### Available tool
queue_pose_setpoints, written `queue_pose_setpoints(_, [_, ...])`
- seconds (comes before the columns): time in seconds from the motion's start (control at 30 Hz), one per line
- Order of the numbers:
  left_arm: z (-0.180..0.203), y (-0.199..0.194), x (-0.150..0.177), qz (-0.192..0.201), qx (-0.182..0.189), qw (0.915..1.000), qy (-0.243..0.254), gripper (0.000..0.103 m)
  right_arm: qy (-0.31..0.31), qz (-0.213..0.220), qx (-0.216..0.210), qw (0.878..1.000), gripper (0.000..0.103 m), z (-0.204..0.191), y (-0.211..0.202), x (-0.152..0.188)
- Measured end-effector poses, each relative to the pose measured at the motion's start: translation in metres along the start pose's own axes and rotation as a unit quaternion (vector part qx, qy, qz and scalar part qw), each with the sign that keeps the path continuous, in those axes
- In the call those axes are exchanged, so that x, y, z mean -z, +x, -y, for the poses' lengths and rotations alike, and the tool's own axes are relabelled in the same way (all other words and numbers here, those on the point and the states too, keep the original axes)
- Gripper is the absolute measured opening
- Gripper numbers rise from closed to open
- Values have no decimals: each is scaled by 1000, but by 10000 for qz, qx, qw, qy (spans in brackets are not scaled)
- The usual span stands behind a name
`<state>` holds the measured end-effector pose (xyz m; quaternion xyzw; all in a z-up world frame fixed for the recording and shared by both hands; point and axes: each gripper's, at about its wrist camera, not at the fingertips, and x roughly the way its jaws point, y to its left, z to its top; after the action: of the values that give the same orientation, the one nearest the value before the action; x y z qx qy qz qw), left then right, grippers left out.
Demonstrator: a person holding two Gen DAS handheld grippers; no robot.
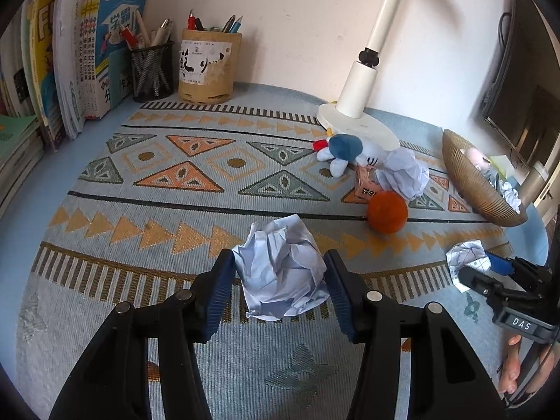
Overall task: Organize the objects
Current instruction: 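Carry both paper balls toward the amber bowl, then open both grippers over the amber bowl to drop the paper balls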
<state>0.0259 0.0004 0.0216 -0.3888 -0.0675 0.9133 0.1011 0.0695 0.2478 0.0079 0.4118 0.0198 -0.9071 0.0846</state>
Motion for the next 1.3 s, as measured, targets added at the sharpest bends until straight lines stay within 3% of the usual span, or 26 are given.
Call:
queue_pose_setpoints(0.07, [-1, 0, 0, -2, 2, 10000, -16, 50, -20, -5, -3, 10000, 53, 0, 0, 0])
queue_pose_setpoints(0.13, [-2, 0, 0, 2, -3, 10000, -31, 50, -3, 100, 13, 9999, 50, -1, -3, 1])
queue_pose_setpoints(0.3, [1, -6, 1, 102, -121, 9999, -9, 50, 27, 384, 92, 9992, 50, -1, -16, 3])
queue_pose_setpoints(0.37, [11, -10, -1, 78, -355, 9993, 124, 49, 204, 479, -63, 9986, 50, 8, -23, 2])
queue_pose_setpoints(0.53, [70, -45, -34, 606, 130, 9971, 453, 49, 676, 812, -10, 9944, 50, 55, -56, -12])
queue_pose_setpoints(0.67, [135, -49, -74, 872, 697, 9917, 640, 49, 1223, 1343, 131, 9833, 50, 121, -99, -36])
queue_pose_setpoints(0.9, [261, 21, -128, 755, 1176, 9864, 870, 49, 1948, 1619, 264, 9670, 50, 218, -112, -75])
queue_pose_setpoints(1.13, [304, 94, -136, 697, 1471, 9800, 1145, 49, 2212, 1614, 416, 9609, 50, 264, -76, -114])
queue_pose_setpoints(1.3, [312, 134, -134, 466, 1660, 9779, 1181, 49, 2034, 1532, 391, 9662, 52, 268, -48, -132])
